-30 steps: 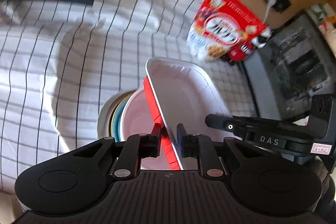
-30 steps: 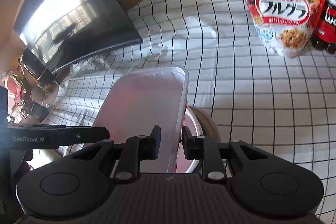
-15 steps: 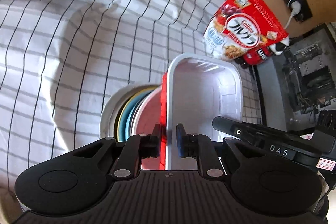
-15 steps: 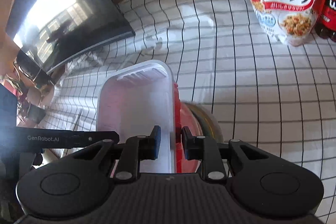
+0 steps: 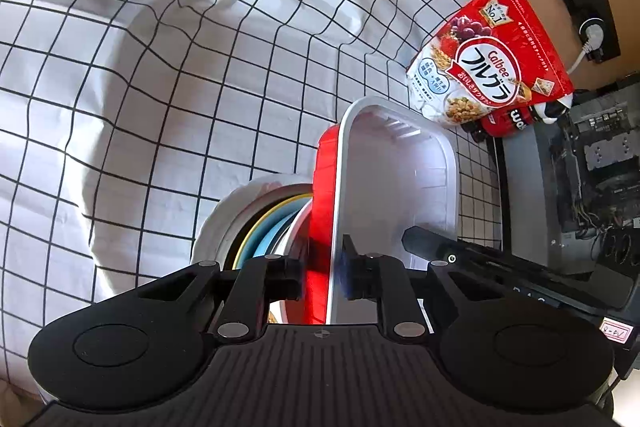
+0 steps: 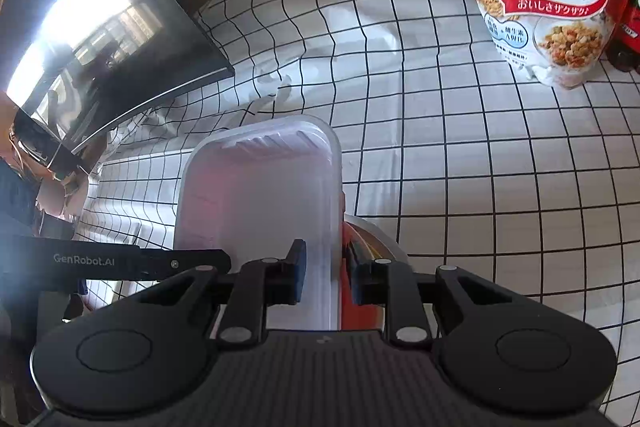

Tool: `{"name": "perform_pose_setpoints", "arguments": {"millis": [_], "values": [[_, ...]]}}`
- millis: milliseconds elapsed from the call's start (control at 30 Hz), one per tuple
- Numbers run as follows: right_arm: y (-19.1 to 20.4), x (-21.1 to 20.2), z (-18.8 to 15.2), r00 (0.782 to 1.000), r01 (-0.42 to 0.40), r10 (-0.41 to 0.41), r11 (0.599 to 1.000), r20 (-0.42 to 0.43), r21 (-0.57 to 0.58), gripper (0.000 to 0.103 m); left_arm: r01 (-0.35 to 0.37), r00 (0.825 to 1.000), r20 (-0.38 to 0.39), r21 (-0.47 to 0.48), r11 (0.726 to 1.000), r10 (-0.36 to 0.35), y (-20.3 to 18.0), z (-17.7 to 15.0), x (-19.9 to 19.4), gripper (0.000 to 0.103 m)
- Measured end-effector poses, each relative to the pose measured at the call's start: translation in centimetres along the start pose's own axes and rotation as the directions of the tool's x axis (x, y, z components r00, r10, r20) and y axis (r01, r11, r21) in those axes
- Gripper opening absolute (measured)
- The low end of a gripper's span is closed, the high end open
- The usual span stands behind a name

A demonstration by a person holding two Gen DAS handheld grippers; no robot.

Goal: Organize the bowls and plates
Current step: 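Lower the dish onto the white bowl and open the left gripper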

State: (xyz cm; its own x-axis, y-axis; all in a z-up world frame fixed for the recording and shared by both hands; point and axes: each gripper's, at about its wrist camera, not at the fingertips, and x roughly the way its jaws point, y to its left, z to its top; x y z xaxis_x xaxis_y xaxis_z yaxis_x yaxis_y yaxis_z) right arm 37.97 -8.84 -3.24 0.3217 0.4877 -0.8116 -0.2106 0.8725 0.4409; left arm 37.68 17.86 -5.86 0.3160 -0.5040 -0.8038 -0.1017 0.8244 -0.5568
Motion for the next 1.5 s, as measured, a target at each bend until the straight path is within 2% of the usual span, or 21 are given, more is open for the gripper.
{"name": "perform_pose_setpoints", "arguments": {"millis": [200,367,467,600,700,833,1067,1400,1500], "values": [[-0.2,-0.7,-1.3,0.999,-0.023,0.023,0.999,-0.024,-0.028,0.022,-0.007,1.000,-0.025,0.038,0.999,0.008,-0.5,-1.2,-0.7,0.020],[0.9,-2.6,-2.2,1.000,-0.022,0.023,0.996,0.005,-0.083,0.023,-0.003,1.000,0.027,0.097,0.995,0.000,-2.3,-1.7,-3.0,0.020],[1.3,-4.1,-2.6,0.999,-0.045,0.047,0.993,0.016,-0.106,0.023,-0.002,1.000,0.028,0.110,0.994,-0.001,-2.8,-2.0,-3.9,0.019],[1.2,-4.1,-3.3,0.998,-0.066,0.064,0.993,-0.022,-0.100,0.025,-0.014,1.000,-0.006,0.094,0.995,0.015,-2.3,-2.2,-3.2,0.019],[0.7,-3.2,-3.3,0.998,-0.049,0.046,0.996,-0.036,-0.076,0.025,-0.007,0.999,-0.040,0.060,0.998,0.010,-1.4,-2.1,-1.6,0.020],[0.2,-2.5,-3.4,0.998,-0.041,0.037,0.997,-0.058,-0.065,0.025,0.044,0.997,-0.065,-0.018,0.999,-0.045,0.1,-2.0,-0.4,0.020],[0.0,-3.2,-3.4,0.998,-0.054,0.052,0.997,-0.039,-0.062,0.025,0.057,0.998,-0.040,0.039,0.998,-0.056,-1.4,-2.3,-2.1,0.028],[0.6,-4.0,-3.6,0.996,-0.080,0.077,0.993,-0.035,-0.086,0.025,-0.025,0.999,-0.036,0.073,0.997,0.028,-1.3,-2.7,-1.5,0.023],[0.5,-3.9,-3.6,0.997,-0.068,0.065,0.994,-0.032,-0.086,0.025,-0.037,0.999,-0.010,0.086,0.996,0.038,-1.2,-2.7,-1.2,0.023]]}}
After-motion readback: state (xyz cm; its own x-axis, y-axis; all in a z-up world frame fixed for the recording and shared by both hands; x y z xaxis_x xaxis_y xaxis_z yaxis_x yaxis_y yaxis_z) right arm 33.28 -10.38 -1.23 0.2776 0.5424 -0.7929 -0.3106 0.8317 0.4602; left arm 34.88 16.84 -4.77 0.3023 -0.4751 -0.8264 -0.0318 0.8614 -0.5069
